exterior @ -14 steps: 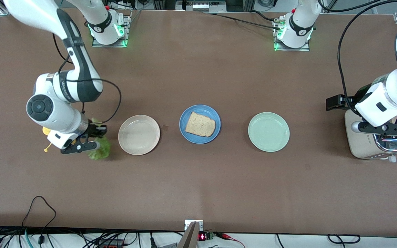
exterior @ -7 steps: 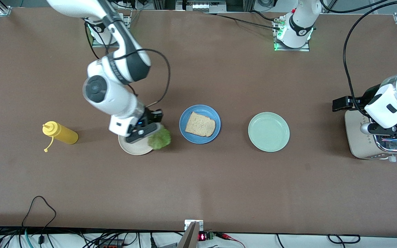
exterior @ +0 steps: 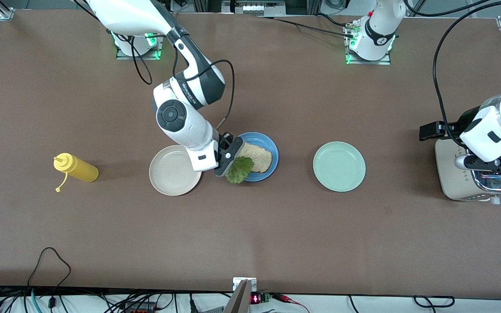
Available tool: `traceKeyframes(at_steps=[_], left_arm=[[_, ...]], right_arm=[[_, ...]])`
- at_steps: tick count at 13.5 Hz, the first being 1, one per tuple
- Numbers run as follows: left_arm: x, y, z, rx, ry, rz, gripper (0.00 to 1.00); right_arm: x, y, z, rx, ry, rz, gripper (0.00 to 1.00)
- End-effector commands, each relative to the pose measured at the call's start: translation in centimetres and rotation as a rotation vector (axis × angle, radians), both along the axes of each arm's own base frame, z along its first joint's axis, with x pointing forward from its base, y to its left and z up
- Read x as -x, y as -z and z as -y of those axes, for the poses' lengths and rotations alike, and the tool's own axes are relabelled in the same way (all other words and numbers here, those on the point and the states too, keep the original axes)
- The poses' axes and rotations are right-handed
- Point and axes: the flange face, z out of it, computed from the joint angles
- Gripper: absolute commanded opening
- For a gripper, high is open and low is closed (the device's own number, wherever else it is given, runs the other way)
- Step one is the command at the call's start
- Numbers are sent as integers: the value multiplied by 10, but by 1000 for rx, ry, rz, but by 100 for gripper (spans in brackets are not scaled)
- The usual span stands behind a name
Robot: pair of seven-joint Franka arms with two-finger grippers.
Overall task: Make sandwich in blue plate with both arms
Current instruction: 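Lay the lettuce leaf onto the bread with the right gripper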
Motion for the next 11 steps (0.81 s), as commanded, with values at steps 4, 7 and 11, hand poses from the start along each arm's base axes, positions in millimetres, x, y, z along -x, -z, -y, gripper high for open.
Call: traceKeyframes(at_steps=[4, 7, 11], left_arm=[[4, -8, 2, 19, -2, -4, 100], [5, -9, 3, 18, 0, -3, 100], [5, -9, 3, 19, 0, -4, 100]], right_arm=[[4, 33, -48, 37, -264, 70, 0], [12, 49, -65, 54, -299, 68, 0], [23, 75, -76, 90, -330, 65, 0]])
